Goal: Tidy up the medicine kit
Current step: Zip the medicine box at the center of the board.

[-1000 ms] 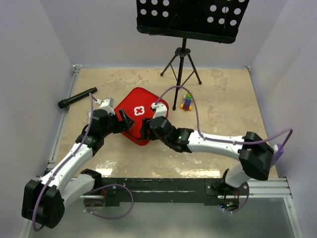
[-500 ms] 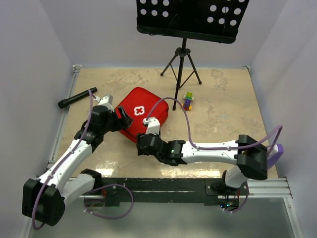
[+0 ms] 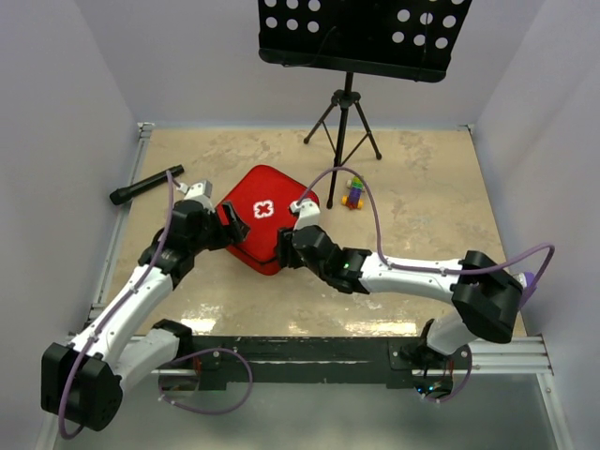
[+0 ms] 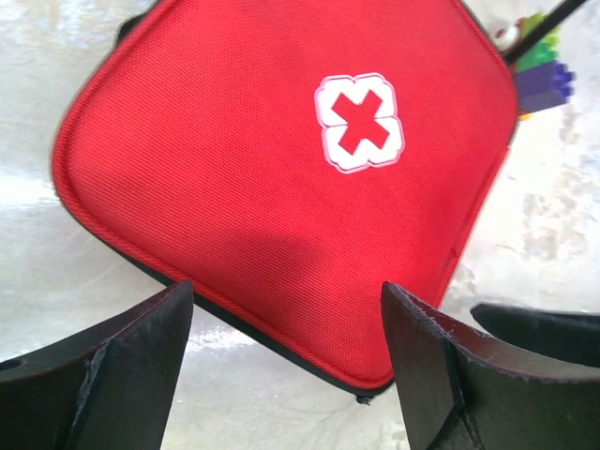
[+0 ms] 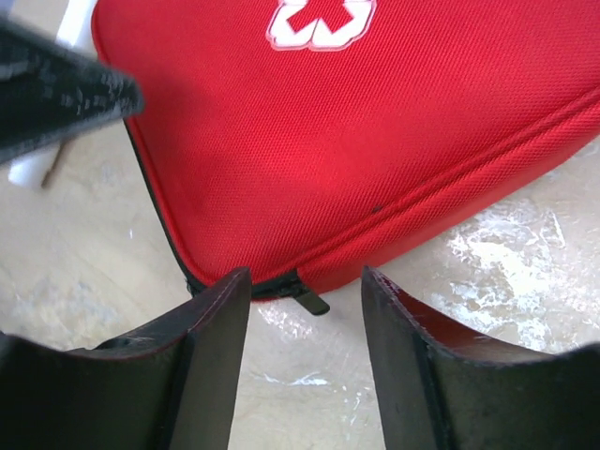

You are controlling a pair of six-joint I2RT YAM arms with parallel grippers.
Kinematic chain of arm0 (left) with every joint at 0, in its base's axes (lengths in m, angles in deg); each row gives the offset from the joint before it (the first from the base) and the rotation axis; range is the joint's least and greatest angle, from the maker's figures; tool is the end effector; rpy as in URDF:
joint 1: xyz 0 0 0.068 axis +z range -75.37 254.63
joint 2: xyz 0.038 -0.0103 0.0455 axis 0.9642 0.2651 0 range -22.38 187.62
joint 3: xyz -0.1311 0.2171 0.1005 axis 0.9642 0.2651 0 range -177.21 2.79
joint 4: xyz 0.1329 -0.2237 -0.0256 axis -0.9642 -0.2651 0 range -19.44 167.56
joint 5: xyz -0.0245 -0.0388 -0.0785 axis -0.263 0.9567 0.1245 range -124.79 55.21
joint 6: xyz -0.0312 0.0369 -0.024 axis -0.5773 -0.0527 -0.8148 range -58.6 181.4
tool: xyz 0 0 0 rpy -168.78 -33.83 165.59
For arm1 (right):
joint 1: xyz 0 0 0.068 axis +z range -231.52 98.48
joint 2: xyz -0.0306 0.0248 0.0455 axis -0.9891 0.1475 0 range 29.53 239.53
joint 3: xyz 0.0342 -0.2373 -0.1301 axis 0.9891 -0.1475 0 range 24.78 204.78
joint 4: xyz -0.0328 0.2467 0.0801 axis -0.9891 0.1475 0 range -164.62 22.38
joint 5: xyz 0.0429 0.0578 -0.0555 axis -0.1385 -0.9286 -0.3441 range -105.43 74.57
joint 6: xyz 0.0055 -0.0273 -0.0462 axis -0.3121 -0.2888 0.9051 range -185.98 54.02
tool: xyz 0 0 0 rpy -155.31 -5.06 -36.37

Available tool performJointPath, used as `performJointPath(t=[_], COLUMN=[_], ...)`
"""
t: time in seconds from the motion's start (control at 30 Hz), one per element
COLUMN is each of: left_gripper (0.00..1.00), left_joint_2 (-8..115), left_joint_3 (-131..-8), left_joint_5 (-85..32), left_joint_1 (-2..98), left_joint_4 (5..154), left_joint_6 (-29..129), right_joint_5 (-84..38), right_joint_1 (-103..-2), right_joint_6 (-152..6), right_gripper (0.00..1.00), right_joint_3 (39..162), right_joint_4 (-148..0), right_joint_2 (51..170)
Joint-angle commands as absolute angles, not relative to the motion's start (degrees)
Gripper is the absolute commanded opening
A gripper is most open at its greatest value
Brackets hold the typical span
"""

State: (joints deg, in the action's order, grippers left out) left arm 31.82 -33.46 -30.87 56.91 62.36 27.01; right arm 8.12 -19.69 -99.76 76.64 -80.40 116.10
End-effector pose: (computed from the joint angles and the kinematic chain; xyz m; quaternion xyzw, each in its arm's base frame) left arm 0.1982 -0.0659 0.2492 -0.1113 0.8720 -0.2359 0.4141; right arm 0.1698 0.2870 0.2353 -0.1037 0.8432 0.2504 0.4642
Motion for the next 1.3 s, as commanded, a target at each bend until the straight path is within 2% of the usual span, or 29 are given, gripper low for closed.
performJointPath(t=[0.0, 0.2, 0.57, 0.93, 1.27], left_gripper=[0.86, 0.88, 0.86, 0.86, 0.86], left_joint_2=[34.7, 36.9, 42.3, 46.1, 45.3], left_joint_3=[-40.3, -42.2, -40.0, -40.6, -39.7], left_joint_5=[-34.5, -34.0, -33.2, -33.6, -33.6], left_joint_1=[58.1, 60.8, 61.4, 61.5, 61.5], left_joint_4=[58.3, 57.9, 62.4, 64.6, 65.0], left_joint_6=[30.5, 32.3, 32.9, 34.3, 34.4], right_joint_5=[4.5, 1.6, -2.7, -10.2, -13.3], right_joint_1=[-19.5, -19.5, -21.7, -24.4, -25.1], right_joint_6=[-93.6, -92.0, -88.6, -86.1, -86.3], right_gripper=[0.52, 0.52, 0.47, 0.50, 0.50], right_joint_3=[72.6, 67.3, 67.2, 66.9, 67.7], right_joint_4=[-89.6, -94.8, -97.1, -98.1, -101.5], right_joint_2=[114.0, 111.9, 116.3, 118.4, 122.3])
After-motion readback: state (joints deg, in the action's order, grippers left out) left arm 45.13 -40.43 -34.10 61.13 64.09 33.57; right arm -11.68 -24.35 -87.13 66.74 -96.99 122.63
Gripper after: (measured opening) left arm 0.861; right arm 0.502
